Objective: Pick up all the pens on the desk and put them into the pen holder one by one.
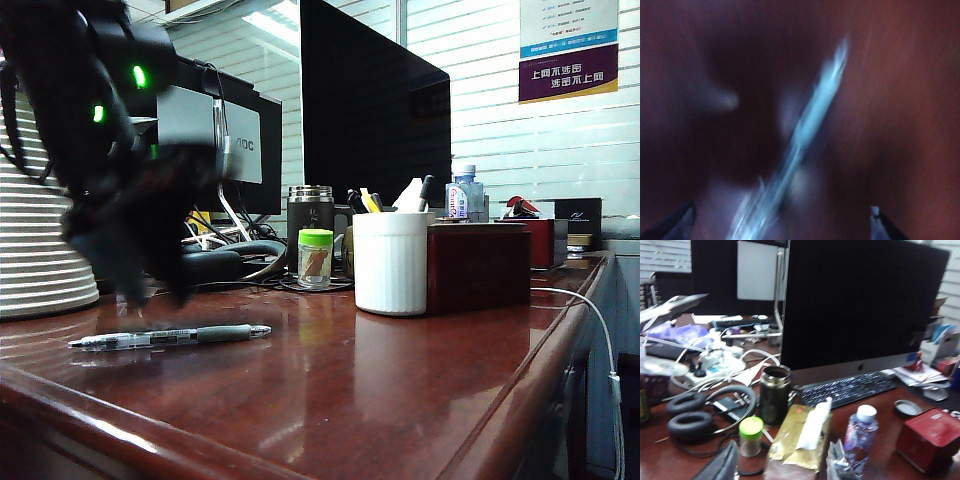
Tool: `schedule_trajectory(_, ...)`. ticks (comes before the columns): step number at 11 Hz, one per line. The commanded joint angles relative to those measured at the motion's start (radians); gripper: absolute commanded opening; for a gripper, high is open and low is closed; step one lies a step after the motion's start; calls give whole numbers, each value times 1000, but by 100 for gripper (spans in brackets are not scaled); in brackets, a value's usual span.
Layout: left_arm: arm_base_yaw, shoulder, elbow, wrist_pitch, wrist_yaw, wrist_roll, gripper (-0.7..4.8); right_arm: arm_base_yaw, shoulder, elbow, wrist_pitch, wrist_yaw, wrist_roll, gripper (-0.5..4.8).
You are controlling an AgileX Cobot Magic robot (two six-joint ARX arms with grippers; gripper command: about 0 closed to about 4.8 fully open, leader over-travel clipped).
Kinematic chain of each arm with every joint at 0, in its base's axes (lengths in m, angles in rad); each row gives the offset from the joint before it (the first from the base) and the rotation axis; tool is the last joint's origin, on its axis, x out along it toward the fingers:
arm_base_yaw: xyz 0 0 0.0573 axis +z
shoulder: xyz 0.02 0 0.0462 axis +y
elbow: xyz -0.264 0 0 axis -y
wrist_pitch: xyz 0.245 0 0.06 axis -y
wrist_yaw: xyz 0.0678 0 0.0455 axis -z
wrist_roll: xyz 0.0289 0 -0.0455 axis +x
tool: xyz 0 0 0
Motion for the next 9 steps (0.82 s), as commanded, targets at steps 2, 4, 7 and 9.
schedule_trajectory(2, -2, 10, 1, -21, -5, 79, 479, -1, -9, 2, -16, 2, -5, 235)
schedule_trajectory(4, -2, 11, 1, 16, 2, 79, 479, -1, -9, -4, -26, 2, -5, 235)
schedule_trajectory(7, -32, 24, 1, 61, 21, 79, 479, -1, -9, -12, -32, 2, -5, 235)
schedule_trajectory(9, -64, 50, 2, 65, 19, 79, 479, -1, -9, -12, -32, 2, -5, 235)
